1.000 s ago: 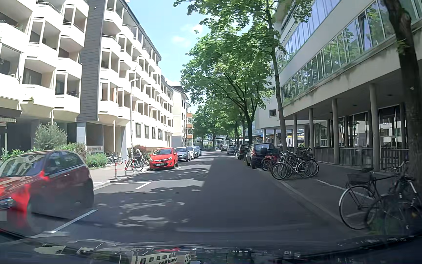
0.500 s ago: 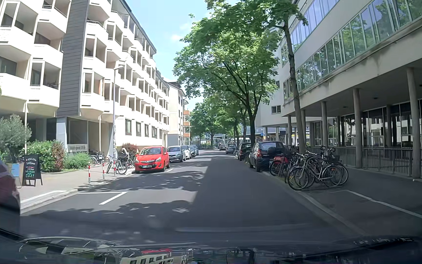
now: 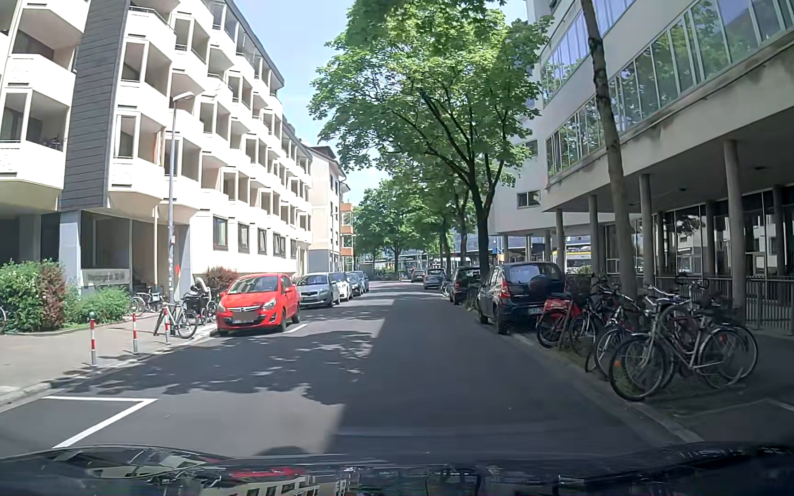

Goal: Follow the waypoints while adhering to traffic rules and regulations

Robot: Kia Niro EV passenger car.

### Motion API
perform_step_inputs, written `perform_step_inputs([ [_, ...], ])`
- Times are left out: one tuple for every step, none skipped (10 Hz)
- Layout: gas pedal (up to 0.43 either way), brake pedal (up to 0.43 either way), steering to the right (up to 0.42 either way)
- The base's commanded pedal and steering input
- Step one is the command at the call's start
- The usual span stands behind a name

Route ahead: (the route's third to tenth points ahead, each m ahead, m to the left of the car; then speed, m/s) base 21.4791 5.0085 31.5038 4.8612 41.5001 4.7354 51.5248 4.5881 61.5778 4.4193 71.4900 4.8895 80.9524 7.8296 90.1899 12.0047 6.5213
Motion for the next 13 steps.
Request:
perform_step_inputs([
  [0.059, 0.000, 0.003],
  [0.059, 0.000, 0.001],
  [0.059, 0.000, 0.000],
  [0.059, 0.000, -0.001],
  [0.059, 0.000, -0.001],
  [0.059, 0.000, -0.001],
  [0.059, 0.000, -0.002],
  [0.059, 0.000, -0.003],
  [0.059, 0.000, -0.004],
  [0.059, 0.000, -0.007],
  [0.059, 0.000, -0.008],
  [0.059, 0.000, -0.009],
  [0.059, 0.000, -0.008],
])
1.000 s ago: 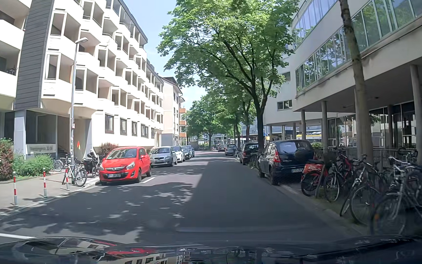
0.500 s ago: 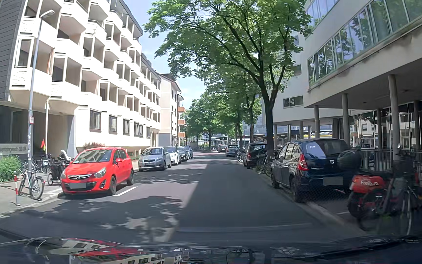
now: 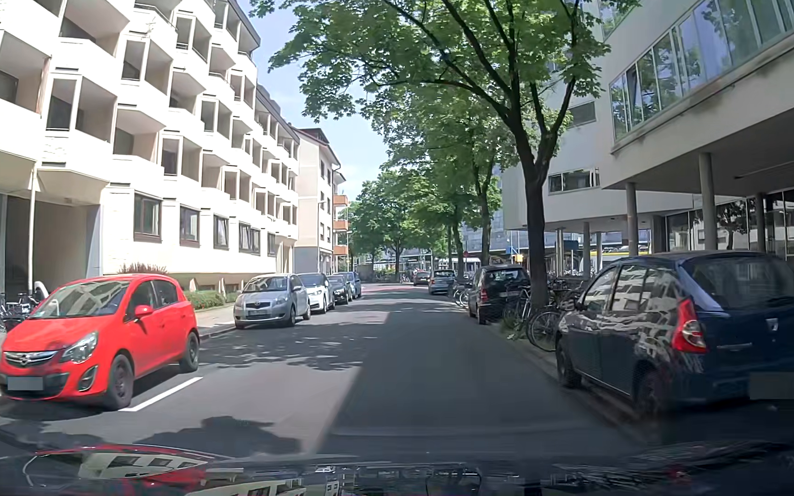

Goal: Follow the waypoints while adhering to traffic rules and regulations

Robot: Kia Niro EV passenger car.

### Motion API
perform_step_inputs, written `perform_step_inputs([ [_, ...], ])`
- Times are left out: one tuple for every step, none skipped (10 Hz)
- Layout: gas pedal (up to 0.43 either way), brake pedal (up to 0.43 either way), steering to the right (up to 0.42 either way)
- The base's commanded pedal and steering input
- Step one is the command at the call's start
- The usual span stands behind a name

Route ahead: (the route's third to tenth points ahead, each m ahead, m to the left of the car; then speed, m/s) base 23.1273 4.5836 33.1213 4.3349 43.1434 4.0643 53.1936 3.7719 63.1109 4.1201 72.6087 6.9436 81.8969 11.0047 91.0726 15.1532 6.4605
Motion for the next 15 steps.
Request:
perform_step_inputs([
  [0.059, 0.000, -0.008],
  [0.059, 0.000, -0.008],
  [0.067, 0.000, -0.008],
  [0.079, 0.000, -0.008],
  [0.079, 0.000, -0.007],
  [0.079, 0.000, -0.006],
  [0.079, 0.000, -0.005],
  [0.079, 0.000, -0.005],
  [0.079, 0.000, -0.004],
  [0.079, 0.000, -0.003],
  [0.079, 0.000, -0.003],
  [0.079, 0.000, -0.002],
  [0.079, 0.000, -0.002],
  [0.079, 0.000, -0.002],
  [0.079, 0.000, -0.001],
])
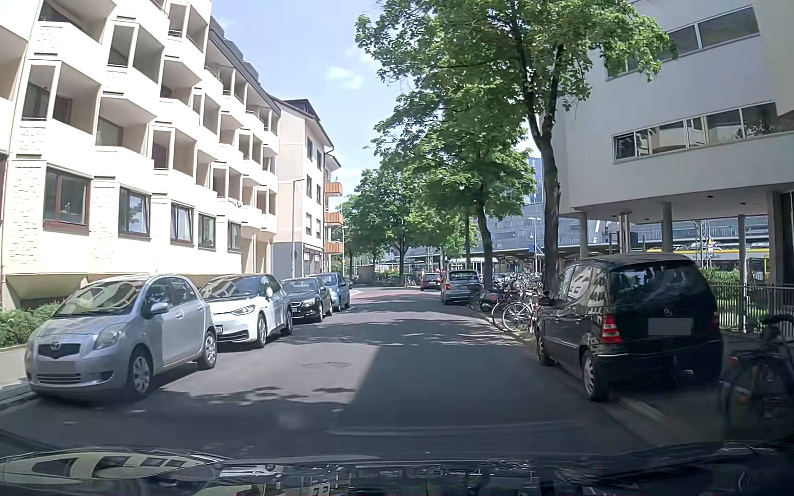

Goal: Follow the waypoints while adhering to traffic rules and regulations

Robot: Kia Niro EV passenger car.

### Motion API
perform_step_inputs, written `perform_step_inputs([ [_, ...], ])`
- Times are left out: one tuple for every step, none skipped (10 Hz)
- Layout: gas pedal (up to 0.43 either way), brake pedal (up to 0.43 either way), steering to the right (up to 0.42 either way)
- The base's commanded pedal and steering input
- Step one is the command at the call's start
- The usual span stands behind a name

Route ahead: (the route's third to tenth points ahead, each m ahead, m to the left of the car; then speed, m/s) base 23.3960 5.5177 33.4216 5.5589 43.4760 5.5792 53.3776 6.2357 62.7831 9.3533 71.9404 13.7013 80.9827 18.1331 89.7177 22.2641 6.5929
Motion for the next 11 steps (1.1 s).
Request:
perform_step_inputs([
  [0.079, 0.000, -0.002],
  [0.079, 0.000, -0.002],
  [0.079, 0.000, -0.001],
  [0.079, 0.000, -0.002],
  [0.079, 0.000, -0.002],
  [0.079, 0.000, -0.001],
  [0.079, 0.000, -0.002],
  [0.079, 0.000, -0.002],
  [0.079, 0.000, -0.002],
  [0.067, 0.000, -0.001],
  [0.067, 0.000, -0.001],
])
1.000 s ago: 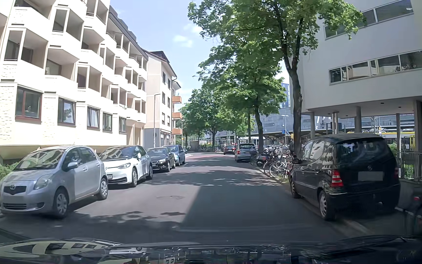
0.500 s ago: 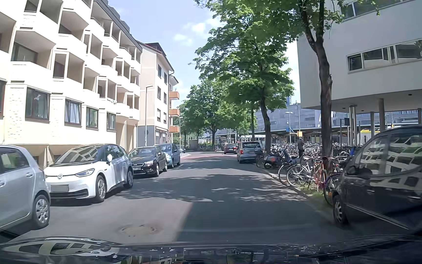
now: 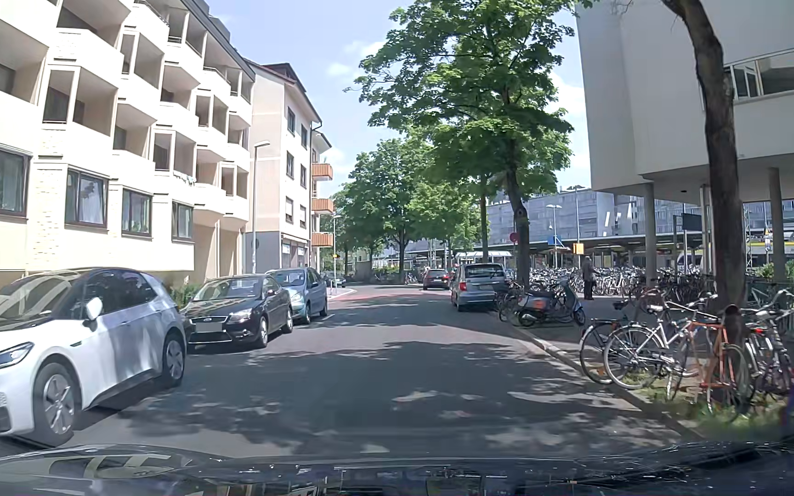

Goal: Follow the waypoints while adhering to traffic rules and regulations

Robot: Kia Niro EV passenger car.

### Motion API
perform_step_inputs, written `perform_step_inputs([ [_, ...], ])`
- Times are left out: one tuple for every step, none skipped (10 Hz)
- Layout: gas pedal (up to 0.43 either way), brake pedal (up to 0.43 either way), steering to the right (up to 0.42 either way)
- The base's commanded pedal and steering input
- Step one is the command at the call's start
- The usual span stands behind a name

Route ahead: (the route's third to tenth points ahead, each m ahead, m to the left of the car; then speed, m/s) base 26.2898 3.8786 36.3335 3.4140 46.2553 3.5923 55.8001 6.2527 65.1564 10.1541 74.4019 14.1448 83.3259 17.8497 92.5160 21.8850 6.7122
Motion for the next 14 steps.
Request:
perform_step_inputs([
  [0.067, 0.000, -0.002],
  [0.067, 0.000, -0.002],
  [0.059, 0.000, -0.002],
  [0.059, 0.000, -0.002],
  [0.059, 0.000, -0.004],
  [0.059, 0.000, -0.009],
  [0.059, 0.000, -0.012],
  [0.039, 0.000, -0.013],
  [0.039, 0.000, -0.014],
  [0.039, 0.000, -0.015],
  [0.039, 0.000, -0.016],
  [0.039, 0.000, -0.017],
  [0.028, 0.000, -0.017],
  [0.028, 0.000, -0.016],
])
